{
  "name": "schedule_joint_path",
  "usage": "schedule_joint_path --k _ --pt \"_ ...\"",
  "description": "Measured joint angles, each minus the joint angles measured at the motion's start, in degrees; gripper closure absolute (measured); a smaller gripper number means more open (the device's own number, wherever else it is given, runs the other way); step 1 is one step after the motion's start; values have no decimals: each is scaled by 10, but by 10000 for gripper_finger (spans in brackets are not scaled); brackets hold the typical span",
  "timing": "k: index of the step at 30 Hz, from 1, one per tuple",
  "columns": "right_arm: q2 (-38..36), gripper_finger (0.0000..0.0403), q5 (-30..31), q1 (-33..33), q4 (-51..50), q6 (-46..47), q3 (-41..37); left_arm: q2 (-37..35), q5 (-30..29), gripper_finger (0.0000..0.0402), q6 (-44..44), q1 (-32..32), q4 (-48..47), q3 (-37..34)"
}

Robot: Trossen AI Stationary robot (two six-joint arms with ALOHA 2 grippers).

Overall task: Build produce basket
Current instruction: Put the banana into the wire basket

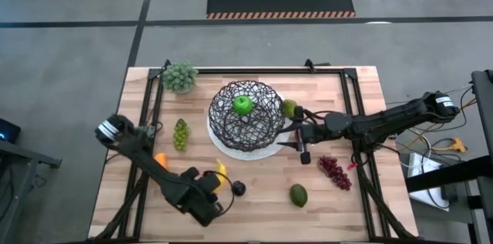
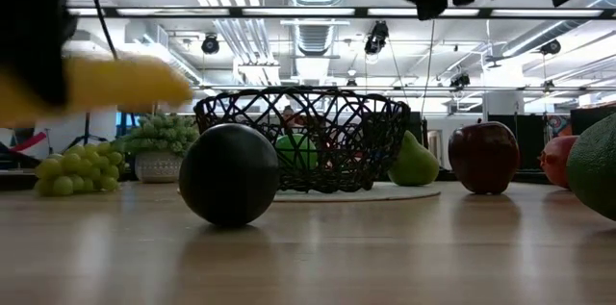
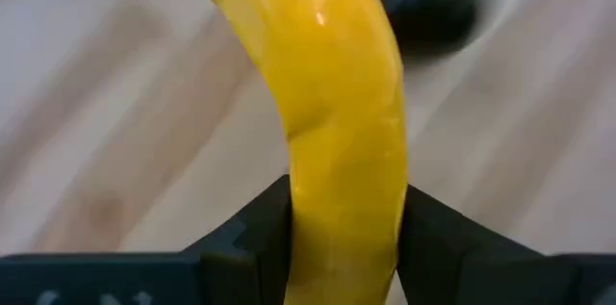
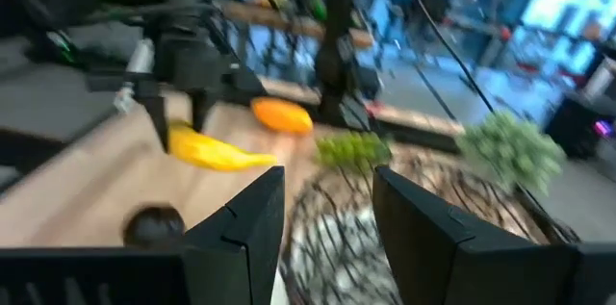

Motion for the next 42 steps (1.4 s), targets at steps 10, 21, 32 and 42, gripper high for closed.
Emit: schedule_joint_path --k 10,21,32,42 --pt "72 253 -87 0 192 108 -13 -64 -298 269 252 -28 93 3" --pt "211 174 -118 17 208 148 103 -60 -455 267 458 -26 176 -4" --pt "306 146 -131 20 206 183 216 -61 -489 267 460 -5 177 -6" --pt "372 178 -161 19 201 181 301 -61 -489 267 460 24 177 -6"
